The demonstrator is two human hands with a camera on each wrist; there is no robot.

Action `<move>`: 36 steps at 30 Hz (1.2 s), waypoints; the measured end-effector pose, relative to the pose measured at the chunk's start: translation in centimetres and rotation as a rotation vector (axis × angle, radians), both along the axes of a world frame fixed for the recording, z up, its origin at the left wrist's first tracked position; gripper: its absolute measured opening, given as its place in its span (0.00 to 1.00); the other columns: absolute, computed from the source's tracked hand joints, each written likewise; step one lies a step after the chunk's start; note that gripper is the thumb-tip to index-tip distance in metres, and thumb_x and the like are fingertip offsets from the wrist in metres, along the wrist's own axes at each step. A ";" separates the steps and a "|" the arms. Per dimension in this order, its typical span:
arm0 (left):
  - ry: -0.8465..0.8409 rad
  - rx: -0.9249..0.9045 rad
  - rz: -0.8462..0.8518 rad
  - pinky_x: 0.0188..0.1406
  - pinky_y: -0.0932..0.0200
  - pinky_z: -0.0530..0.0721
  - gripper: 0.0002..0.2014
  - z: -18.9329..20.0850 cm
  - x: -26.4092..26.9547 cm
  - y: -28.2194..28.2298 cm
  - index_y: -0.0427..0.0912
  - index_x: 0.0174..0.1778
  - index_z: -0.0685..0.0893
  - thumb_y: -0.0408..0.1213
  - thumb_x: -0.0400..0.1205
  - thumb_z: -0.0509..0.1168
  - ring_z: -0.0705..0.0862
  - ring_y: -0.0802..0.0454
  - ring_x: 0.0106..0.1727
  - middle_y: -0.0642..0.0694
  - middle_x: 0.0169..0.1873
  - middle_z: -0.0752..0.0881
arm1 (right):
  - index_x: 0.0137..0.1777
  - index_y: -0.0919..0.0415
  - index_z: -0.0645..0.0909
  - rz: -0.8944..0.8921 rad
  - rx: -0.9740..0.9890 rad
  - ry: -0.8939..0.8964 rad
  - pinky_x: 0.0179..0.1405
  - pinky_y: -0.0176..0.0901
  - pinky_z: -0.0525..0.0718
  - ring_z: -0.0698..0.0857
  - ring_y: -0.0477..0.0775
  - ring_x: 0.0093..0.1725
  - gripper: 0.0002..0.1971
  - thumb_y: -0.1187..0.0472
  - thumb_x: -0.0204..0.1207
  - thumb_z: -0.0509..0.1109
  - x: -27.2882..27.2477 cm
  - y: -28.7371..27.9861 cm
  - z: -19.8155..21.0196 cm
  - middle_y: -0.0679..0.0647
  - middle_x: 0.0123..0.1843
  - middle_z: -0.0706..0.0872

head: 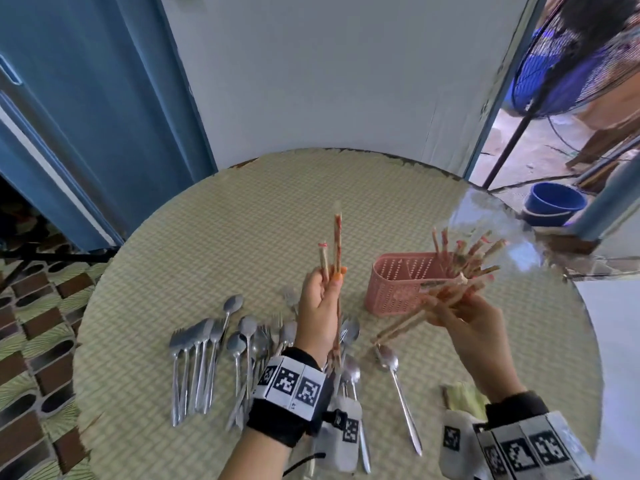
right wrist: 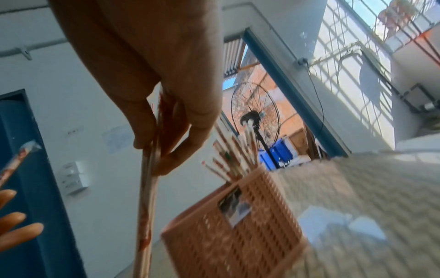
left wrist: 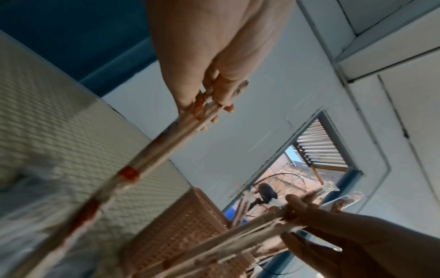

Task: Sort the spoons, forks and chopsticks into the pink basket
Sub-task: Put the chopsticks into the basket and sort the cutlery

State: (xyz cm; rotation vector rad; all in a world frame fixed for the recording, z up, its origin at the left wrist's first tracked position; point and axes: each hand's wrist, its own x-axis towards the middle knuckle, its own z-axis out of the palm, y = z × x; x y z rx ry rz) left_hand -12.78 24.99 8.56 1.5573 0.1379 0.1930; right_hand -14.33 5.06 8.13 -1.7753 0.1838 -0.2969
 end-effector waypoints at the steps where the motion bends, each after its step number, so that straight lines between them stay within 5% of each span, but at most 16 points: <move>1: -0.023 -0.002 0.011 0.52 0.68 0.77 0.06 0.6 0.4 -1.3 0.45 0.51 0.83 0.38 0.83 0.62 0.83 0.58 0.52 0.46 0.50 0.87 | 0.38 0.53 0.86 -0.033 -0.023 -0.025 0.47 0.63 0.87 0.90 0.54 0.38 0.09 0.49 0.65 0.77 0.2 -1.3 0.6 0.53 0.34 0.91; 5: -0.117 -0.142 0.020 0.42 0.66 0.81 0.04 3.1 1.7 -6.1 0.43 0.45 0.87 0.36 0.79 0.67 0.86 0.51 0.43 0.44 0.41 0.89 | 0.39 0.49 0.86 -0.117 -0.109 -0.127 0.47 0.57 0.88 0.89 0.52 0.38 0.05 0.61 0.70 0.77 1.2 -6.0 2.5 0.45 0.32 0.90; 9: -0.156 -0.185 0.010 0.34 0.54 0.76 0.05 4.1 3.6 -10.5 0.41 0.48 0.88 0.35 0.79 0.68 0.78 0.47 0.35 0.41 0.36 0.84 | 0.47 0.60 0.87 -0.123 -0.211 -0.135 0.38 0.17 0.78 0.86 0.34 0.35 0.05 0.67 0.72 0.74 2.3 -9.4 4.4 0.55 0.41 0.90; 11: -0.172 -0.159 0.020 0.34 0.50 0.77 0.06 3.9 4.6 -12.3 0.40 0.49 0.87 0.35 0.80 0.67 0.78 0.45 0.33 0.41 0.34 0.83 | 0.49 0.65 0.88 -0.125 -0.243 -0.124 0.35 0.13 0.74 0.85 0.39 0.37 0.07 0.66 0.72 0.74 2.9 -10.5 5.0 0.57 0.44 0.90; 13: -0.181 -0.108 0.032 0.41 0.47 0.81 0.06 3.7 5.4 -13.8 0.43 0.50 0.87 0.38 0.81 0.66 0.82 0.47 0.37 0.44 0.39 0.87 | 0.49 0.67 0.88 -0.121 -0.239 -0.123 0.35 0.12 0.73 0.83 0.34 0.37 0.07 0.66 0.72 0.74 3.7 -11.3 5.2 0.56 0.45 0.90; 15: -0.208 -0.102 0.062 0.51 0.57 0.82 0.07 3.5 6.2 -15.2 0.39 0.51 0.85 0.36 0.82 0.64 0.86 0.54 0.46 0.45 0.47 0.89 | 0.48 0.68 0.87 -0.115 -0.226 -0.153 0.35 0.12 0.73 0.83 0.29 0.34 0.06 0.67 0.72 0.74 4.4 -11.8 5.3 0.55 0.45 0.90; 19: -0.265 -0.087 0.101 0.48 0.72 0.78 0.05 3.3 7.7 -17.2 0.37 0.51 0.80 0.32 0.84 0.60 0.84 0.67 0.42 0.49 0.47 0.88 | 0.47 0.67 0.87 -0.101 -0.268 -0.168 0.33 0.12 0.72 0.81 0.22 0.33 0.05 0.69 0.72 0.74 5.7 -12.3 5.5 0.55 0.42 0.89; 26: -0.325 0.013 0.144 0.55 0.65 0.80 0.04 1.8 10.1 -19.2 0.41 0.49 0.79 0.34 0.85 0.58 0.86 0.57 0.51 0.47 0.47 0.88 | 0.39 0.64 0.87 -0.241 -0.349 -0.232 0.35 0.16 0.75 0.85 0.45 0.32 0.06 0.61 0.72 0.75 8.4 -12.7 4.1 0.52 0.33 0.89; 29: -0.263 0.041 0.134 0.52 0.62 0.82 0.06 0.6 11.0 -19.4 0.39 0.51 0.79 0.35 0.84 0.59 0.86 0.55 0.50 0.48 0.47 0.88 | 0.38 0.64 0.87 -0.321 -0.296 -0.281 0.36 0.19 0.77 0.87 0.46 0.32 0.06 0.61 0.71 0.76 9.2 -12.8 3.8 0.51 0.33 0.89; 33: -0.149 0.069 0.092 0.49 0.60 0.82 0.02 -1.2 11.2 -19.4 0.48 0.49 0.78 0.38 0.84 0.60 0.86 0.56 0.48 0.51 0.45 0.87 | 0.38 0.62 0.86 -0.404 -0.224 -0.317 0.40 0.41 0.86 0.87 0.47 0.32 0.07 0.59 0.72 0.76 9.9 -12.9 3.5 0.49 0.33 0.88; 36: -0.095 0.079 0.071 0.51 0.52 0.84 0.05 -2.1 11.1 -19.4 0.55 0.44 0.76 0.39 0.83 0.61 0.86 0.51 0.48 0.51 0.43 0.86 | 0.38 0.62 0.85 -0.456 -0.206 -0.319 0.41 0.38 0.84 0.87 0.47 0.33 0.08 0.56 0.72 0.76 10.4 -13.0 3.2 0.50 0.32 0.88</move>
